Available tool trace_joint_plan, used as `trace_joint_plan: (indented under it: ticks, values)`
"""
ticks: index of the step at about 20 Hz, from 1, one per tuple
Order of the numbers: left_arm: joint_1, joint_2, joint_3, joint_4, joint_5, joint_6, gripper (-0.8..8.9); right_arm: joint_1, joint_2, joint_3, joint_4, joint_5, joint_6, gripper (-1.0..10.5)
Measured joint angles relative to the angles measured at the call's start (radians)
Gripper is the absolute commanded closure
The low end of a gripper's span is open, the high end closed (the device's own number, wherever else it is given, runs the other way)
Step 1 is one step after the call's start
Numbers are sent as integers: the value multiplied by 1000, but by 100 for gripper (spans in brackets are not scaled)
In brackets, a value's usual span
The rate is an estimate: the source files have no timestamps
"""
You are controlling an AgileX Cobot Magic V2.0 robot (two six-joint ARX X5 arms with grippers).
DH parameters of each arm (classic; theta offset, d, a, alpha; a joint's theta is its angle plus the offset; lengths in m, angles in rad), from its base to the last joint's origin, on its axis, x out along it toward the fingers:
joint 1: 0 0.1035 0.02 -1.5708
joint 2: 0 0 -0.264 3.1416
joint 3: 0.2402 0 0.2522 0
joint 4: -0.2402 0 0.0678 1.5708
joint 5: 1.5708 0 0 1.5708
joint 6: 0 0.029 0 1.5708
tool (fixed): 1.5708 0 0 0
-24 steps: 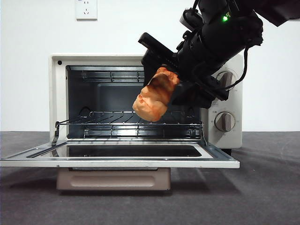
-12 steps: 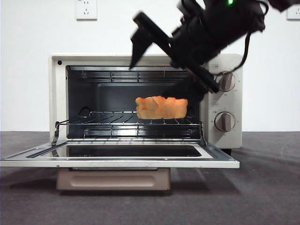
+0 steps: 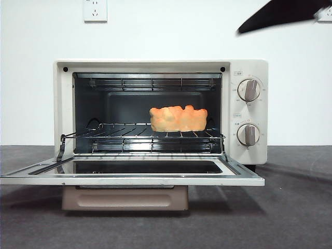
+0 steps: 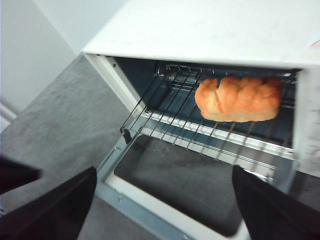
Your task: The left arm flap open the oven, the right arm pick bread and place it into oven, the left arm flap close the oven
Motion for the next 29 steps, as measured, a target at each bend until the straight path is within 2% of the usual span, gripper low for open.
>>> trace_joint_plan:
  ticks: [6, 10, 14, 18, 22, 29]
  values:
    - [249, 229, -19, 140, 308, -22, 799, 0, -299, 0, -280, 3, -68, 516]
    - [405, 373, -19, 172, 414, -27, 799, 0, -429, 0, -405, 29, -69, 516]
    - [494, 472, -19, 182, 435, -28, 799, 0, -489, 0, -467, 30, -68, 516]
    - [519, 586, -19, 164, 441, -30, 799, 0, -498, 0, -491, 30, -60, 516]
    - [518, 703, -19, 168, 553, -30, 799, 0, -498, 0, -491, 30, -60, 516]
    - [520, 734, -19, 187, 621, -30, 799, 0, -498, 0, -491, 60, -60, 516]
